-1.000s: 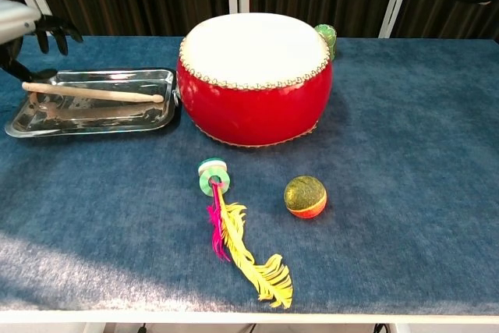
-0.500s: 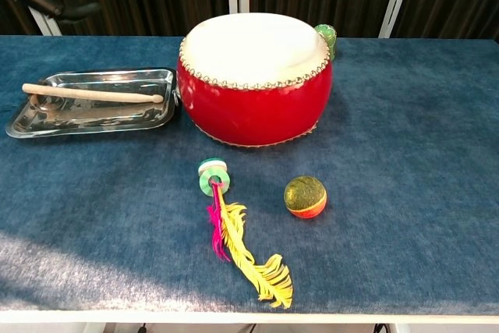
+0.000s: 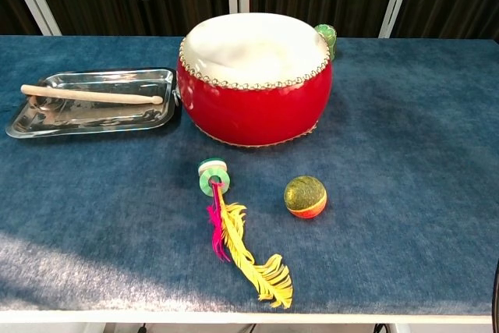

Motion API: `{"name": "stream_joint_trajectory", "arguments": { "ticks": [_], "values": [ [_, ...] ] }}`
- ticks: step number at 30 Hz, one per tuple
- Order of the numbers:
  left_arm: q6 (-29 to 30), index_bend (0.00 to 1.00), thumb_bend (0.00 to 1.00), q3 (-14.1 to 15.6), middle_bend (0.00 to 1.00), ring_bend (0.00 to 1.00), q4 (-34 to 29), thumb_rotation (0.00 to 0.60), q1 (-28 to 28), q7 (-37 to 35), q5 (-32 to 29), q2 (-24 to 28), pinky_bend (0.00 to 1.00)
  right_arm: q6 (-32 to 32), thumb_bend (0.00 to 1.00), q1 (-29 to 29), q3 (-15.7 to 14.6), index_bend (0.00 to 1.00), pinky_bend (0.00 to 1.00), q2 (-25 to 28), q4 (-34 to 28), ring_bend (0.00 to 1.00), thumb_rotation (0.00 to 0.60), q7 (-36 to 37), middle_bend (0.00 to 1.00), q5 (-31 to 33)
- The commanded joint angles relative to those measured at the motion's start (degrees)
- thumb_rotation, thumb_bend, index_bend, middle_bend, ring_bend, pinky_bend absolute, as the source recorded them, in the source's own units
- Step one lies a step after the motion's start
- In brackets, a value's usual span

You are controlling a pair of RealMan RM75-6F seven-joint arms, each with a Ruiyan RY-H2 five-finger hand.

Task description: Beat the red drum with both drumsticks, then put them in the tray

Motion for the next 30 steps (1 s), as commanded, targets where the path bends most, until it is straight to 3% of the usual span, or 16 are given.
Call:
{"name": "stream_joint_trajectory", "arguments": {
  "ticks": [1,30],
  "values": [
    [-1.03,0.28,0.35,-0.38,0.34,0.38,-0.25,0.600,-1.00,0.42,-1.40,-0.53,0.59,1.34,0.78,0.97,-0.17,0.72,0.28,-1.53,0.68,0.35,0.600,-0.98,0.61,1.18],
    [-0.69,0.36,0.34,-1.87,0.41,0.45,4.33,0.600,-3.86,-2.92,-6.43,-6.29,0.63,5.61,0.78,4.71,0.35,0.72,0.27,-8.85,4.23,0.36,0.600,0.72,0.61,4.15]
  ]
}}
